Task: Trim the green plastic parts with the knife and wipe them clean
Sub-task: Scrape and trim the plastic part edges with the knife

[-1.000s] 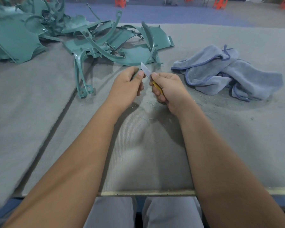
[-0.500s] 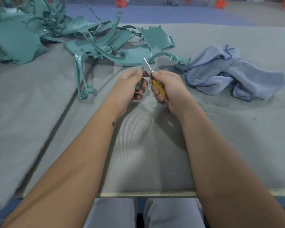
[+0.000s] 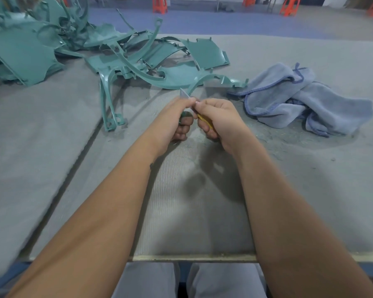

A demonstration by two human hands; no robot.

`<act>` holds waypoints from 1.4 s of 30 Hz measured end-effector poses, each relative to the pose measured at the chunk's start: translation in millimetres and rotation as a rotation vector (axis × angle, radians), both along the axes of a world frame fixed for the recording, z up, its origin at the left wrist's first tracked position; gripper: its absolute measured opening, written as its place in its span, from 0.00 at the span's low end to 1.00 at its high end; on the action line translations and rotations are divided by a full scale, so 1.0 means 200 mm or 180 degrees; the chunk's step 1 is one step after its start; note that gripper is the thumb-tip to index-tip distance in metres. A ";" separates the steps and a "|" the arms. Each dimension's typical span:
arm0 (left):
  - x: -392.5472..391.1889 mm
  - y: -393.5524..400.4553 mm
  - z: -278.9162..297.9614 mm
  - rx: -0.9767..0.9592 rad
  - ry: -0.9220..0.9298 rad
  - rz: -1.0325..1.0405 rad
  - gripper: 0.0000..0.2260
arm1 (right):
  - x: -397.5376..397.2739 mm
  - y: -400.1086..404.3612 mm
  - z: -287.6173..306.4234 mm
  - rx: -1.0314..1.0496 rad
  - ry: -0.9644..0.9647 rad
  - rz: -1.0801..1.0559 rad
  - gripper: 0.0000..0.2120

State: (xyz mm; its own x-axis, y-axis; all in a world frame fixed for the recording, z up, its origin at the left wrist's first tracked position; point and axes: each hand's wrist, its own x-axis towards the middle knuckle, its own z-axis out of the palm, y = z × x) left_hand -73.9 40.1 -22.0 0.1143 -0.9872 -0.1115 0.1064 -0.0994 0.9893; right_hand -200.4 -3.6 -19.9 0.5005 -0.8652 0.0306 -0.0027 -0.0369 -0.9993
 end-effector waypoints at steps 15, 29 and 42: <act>0.04 0.01 -0.03 -0.0536 -0.0267 -0.0550 0.08 | 0.00 -0.01 -0.04 -0.0044 -0.0003 0.0166 0.21; 0.05 0.02 -0.03 -0.0595 -0.0804 -0.0172 0.06 | 0.00 -0.02 -0.03 0.0123 -0.0096 -0.0522 0.16; 0.02 0.01 0.01 -0.0491 -0.0635 0.0009 0.16 | 0.02 -0.08 -0.04 0.0575 -0.0572 -0.1208 0.15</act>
